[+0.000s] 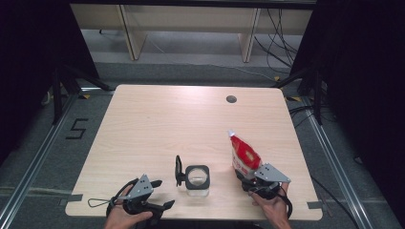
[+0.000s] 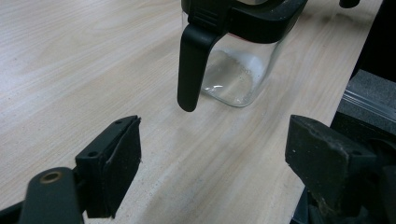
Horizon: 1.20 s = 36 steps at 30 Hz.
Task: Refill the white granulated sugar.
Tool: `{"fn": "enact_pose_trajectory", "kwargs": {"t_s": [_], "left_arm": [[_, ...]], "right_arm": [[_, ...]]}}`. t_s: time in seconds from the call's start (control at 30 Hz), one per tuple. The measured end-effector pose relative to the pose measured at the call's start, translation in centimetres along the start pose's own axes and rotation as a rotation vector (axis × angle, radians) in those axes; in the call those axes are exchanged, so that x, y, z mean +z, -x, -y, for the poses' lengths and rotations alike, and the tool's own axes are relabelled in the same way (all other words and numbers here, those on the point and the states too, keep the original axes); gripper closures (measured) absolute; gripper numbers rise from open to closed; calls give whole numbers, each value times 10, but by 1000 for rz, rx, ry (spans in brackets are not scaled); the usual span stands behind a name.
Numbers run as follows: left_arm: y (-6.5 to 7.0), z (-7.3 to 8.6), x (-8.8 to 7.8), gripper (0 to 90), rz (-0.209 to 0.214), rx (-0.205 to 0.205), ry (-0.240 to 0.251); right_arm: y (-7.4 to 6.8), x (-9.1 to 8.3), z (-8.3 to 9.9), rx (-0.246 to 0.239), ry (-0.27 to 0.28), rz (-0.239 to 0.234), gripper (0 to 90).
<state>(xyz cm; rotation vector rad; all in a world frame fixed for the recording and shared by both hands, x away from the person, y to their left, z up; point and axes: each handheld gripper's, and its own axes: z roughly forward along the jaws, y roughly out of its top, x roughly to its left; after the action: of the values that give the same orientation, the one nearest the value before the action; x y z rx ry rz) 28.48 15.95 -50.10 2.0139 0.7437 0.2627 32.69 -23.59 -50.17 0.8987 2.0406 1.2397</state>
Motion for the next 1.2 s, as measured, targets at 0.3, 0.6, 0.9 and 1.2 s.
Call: {"fn": "enact_pose_trajectory", "kwargs": {"t_s": [0.3, 0.6, 0.9, 1.2], "left_arm": [[-1, 0, -1, 179, -4, 7, -4], [-2, 0, -1, 178, -6, 5, -2], [-3, 0, -2, 182, -19, 18, 11], [-4, -1, -4, 183, -34, 5, 20]], "right_arm": [[-5, -20, -10, -181, 2, 47, 368], [-9, -46, -17, -342, -25, 111, 369], [-21, -60, -23, -542, -53, 154, 370], [-39, -64, -23, -767, -116, 201, 372]]}}
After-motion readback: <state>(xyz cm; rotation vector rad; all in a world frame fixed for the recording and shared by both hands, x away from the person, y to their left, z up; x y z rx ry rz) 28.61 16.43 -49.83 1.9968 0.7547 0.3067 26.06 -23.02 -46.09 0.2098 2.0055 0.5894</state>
